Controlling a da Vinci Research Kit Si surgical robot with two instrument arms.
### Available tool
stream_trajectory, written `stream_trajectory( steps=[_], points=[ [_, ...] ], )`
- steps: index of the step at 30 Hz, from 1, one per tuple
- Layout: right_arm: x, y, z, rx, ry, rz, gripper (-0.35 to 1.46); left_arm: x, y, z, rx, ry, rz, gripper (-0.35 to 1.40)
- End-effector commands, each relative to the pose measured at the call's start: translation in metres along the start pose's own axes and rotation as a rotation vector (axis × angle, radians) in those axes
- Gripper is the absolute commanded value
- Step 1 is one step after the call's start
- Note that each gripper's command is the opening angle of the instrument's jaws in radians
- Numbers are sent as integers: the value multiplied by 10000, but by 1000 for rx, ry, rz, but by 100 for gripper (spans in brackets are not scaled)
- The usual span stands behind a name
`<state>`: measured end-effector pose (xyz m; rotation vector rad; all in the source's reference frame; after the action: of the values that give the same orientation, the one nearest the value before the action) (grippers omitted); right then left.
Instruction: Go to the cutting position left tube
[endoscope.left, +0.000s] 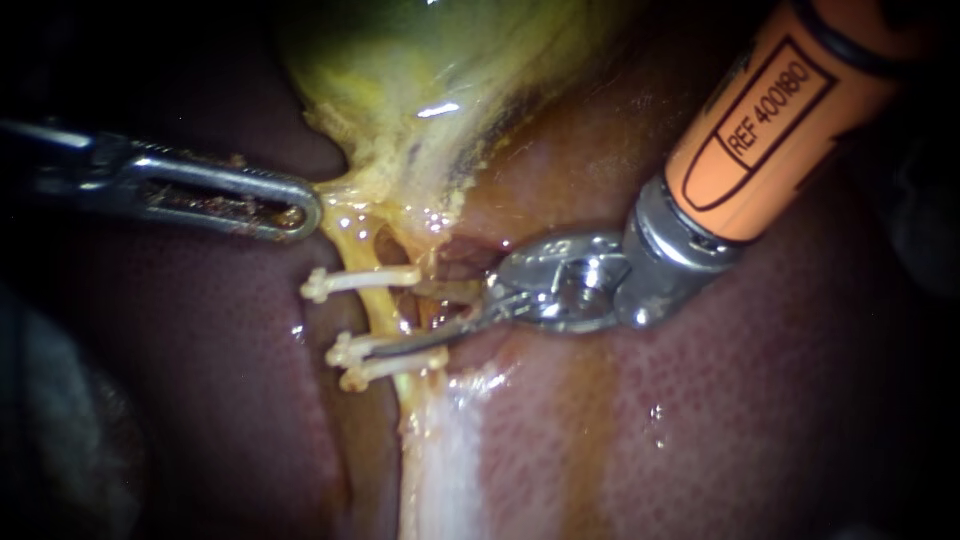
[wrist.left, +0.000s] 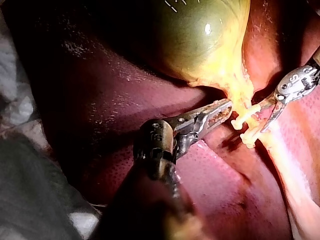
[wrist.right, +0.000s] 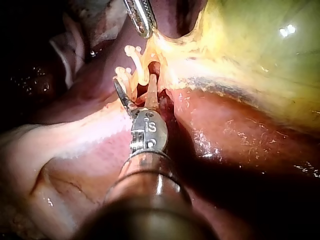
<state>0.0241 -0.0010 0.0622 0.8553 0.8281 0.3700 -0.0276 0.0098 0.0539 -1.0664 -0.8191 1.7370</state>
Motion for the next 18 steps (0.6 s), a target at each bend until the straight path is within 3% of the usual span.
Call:
stream_trajectory(
  steps=[1, 18],
  points=[
    [1, 0, 2, -1, -4, 0, 145, 0, 0, 0, 1, 0, 0, -35],
    [12, 3, 54, 50, 65, 28, 145, 0, 0, 1, 1, 0, 0, -35]
  ],
)
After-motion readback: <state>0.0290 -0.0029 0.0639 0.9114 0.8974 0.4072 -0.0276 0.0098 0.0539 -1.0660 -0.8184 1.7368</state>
